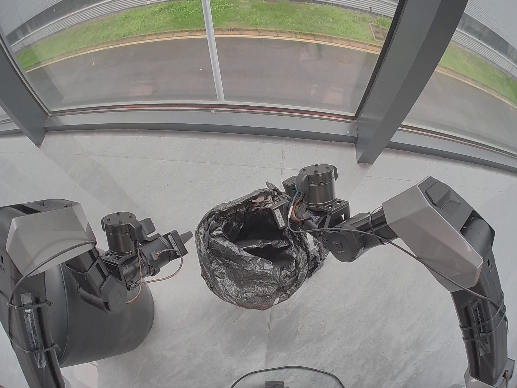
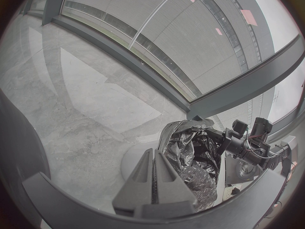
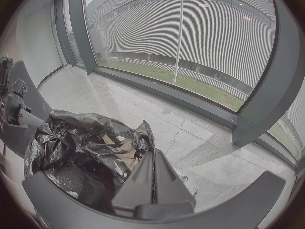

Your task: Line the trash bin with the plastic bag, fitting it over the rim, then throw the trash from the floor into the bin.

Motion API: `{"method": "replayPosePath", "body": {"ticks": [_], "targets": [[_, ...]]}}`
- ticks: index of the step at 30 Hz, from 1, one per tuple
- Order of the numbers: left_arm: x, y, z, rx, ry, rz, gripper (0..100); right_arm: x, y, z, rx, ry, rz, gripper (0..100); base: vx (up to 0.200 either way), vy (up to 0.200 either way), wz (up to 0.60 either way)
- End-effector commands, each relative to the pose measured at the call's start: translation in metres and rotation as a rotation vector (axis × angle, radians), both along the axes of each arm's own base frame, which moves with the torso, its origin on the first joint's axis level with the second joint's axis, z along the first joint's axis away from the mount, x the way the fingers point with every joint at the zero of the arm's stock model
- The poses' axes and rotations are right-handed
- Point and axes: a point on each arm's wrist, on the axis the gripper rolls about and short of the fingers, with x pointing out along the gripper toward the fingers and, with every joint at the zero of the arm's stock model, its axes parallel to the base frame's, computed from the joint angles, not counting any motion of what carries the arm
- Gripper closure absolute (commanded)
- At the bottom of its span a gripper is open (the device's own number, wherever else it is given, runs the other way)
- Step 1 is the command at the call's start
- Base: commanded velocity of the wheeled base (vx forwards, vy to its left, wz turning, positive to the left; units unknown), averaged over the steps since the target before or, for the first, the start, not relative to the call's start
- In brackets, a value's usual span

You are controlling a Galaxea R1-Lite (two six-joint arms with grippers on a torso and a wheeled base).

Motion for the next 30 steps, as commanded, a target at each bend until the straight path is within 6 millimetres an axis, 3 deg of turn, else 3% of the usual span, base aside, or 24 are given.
{"method": "replayPosePath", "body": {"ticks": [1,19,30], "targets": [[0.000,0.000,0.000,0.003,0.005,0.001,0,0.000,0.000,0.002,0.001,-0.003,0.001,100,0.000,0.000,0.00],[-0.001,0.002,-0.005,0.012,0.006,0.014,0,0.000,0.000,0.001,0.003,-0.001,-0.001,100,0.000,0.000,0.00],[0.003,0.008,-0.021,0.093,0.004,0.069,0,0.000,0.000,-0.001,0.003,0.003,-0.002,100,0.000,0.000,0.00]]}}
